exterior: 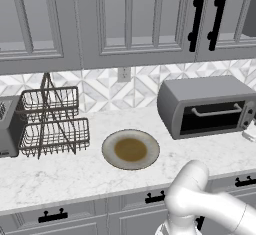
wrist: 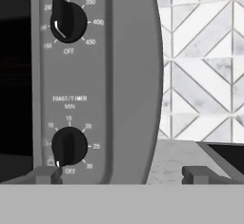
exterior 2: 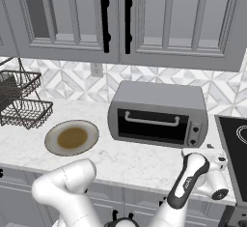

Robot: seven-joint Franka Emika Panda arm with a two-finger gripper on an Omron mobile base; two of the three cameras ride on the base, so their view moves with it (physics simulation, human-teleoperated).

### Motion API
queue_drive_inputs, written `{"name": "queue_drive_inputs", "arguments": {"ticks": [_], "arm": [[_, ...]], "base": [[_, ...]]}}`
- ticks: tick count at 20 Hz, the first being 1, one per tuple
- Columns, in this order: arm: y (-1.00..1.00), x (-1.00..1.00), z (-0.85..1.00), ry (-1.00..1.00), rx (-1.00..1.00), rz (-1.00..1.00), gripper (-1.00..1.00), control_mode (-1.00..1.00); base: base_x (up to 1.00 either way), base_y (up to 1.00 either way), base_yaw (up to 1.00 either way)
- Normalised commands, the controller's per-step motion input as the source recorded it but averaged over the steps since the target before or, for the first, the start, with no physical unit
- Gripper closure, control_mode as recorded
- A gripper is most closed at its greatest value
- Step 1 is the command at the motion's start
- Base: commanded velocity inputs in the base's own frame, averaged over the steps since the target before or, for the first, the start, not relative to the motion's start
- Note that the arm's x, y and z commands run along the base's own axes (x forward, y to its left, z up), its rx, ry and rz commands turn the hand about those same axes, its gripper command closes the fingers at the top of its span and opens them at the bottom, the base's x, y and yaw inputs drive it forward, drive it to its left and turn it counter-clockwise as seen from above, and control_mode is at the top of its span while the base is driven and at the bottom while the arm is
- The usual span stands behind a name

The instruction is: Pick up the kebab skewer and baguette bread, and place them inside the toaster oven. Close the toaster oven door and start by setting the timer.

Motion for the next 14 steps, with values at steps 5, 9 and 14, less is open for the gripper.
{"name": "queue_drive_inputs", "arguments": {"ticks": [5, 9, 14], "arm": [[0.22, 0.00, 0.14, -0.01, 0.00, 0.00, -1.00, -1.00], [0.39, 0.00, 0.14, -0.03, 0.00, 0.00, -1.00, -1.00], [0.12, 0.00, 0.23, -0.03, 0.00, 0.00, -1.00, -1.00]], "base": [[0.00, 0.00, 0.00], [0.00, 0.00, 0.00], [0.00, 0.00, 0.00]]}}
